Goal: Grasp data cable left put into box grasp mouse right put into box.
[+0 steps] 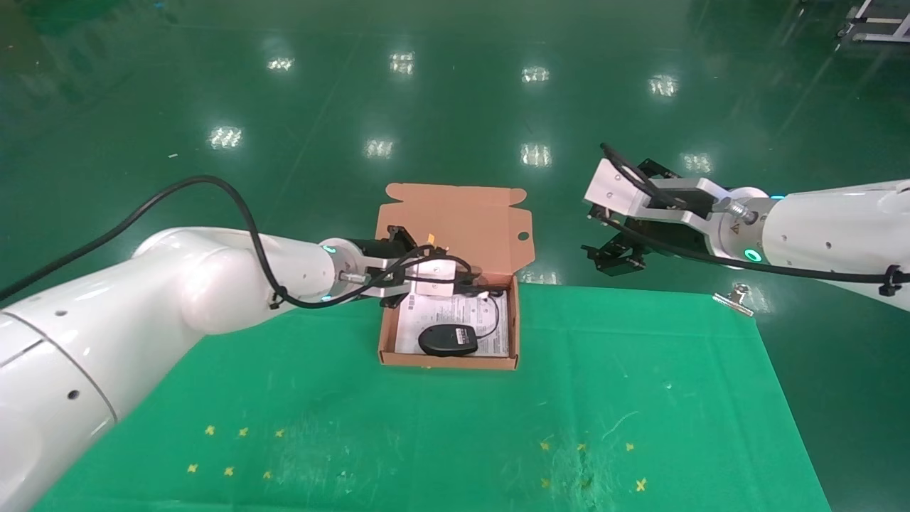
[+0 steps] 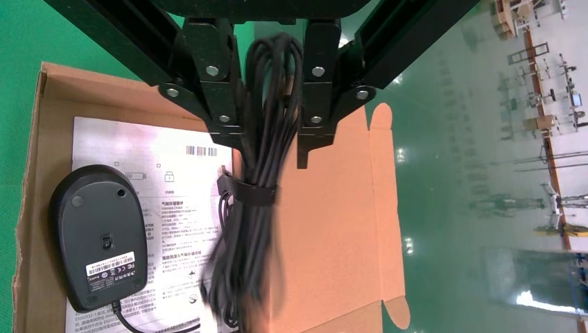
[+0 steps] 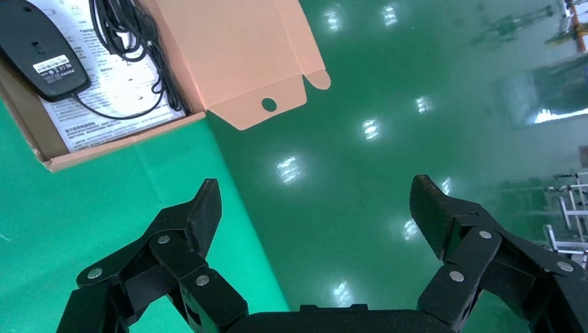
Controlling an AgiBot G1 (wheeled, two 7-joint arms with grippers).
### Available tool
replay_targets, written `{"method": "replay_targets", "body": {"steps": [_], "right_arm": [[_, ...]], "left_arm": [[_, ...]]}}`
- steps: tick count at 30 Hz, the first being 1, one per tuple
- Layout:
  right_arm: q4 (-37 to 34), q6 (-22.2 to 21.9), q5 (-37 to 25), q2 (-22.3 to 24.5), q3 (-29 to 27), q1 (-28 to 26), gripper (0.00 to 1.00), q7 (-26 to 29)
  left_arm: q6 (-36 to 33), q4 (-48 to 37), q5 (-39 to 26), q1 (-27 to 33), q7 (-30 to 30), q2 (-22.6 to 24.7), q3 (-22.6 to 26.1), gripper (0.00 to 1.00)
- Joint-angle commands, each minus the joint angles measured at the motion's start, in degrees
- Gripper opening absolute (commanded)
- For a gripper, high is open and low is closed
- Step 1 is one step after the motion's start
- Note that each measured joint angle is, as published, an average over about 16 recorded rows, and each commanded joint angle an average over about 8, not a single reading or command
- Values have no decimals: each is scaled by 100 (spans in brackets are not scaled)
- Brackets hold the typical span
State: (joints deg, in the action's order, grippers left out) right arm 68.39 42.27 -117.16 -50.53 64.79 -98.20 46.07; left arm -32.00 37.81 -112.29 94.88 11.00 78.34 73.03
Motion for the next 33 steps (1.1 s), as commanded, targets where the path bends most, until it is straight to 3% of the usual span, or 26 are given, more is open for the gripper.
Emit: {"method": "replay_targets", "body": {"steps": [1, 12, 19, 26, 33], "right_arm": [[-1, 0, 2, -1, 0, 1, 100, 0], [3, -12, 9, 2, -9, -5, 100, 0], [97, -101, -32, 67, -77, -101, 100, -18], [208, 101, -220, 60, 6, -257, 100, -181], [246, 394, 14, 81, -129, -150, 100, -356]], "left_arm": [[-1, 1, -12, 0, 2, 0, -8, 100], [11, 172, 33, 31, 52, -150, -53, 100], [34, 161, 122, 401, 276, -363, -222, 100], [106, -126, 40, 803, 542, -508, -359, 100], [-119, -79, 318, 729, 589, -706, -623, 100]]}}
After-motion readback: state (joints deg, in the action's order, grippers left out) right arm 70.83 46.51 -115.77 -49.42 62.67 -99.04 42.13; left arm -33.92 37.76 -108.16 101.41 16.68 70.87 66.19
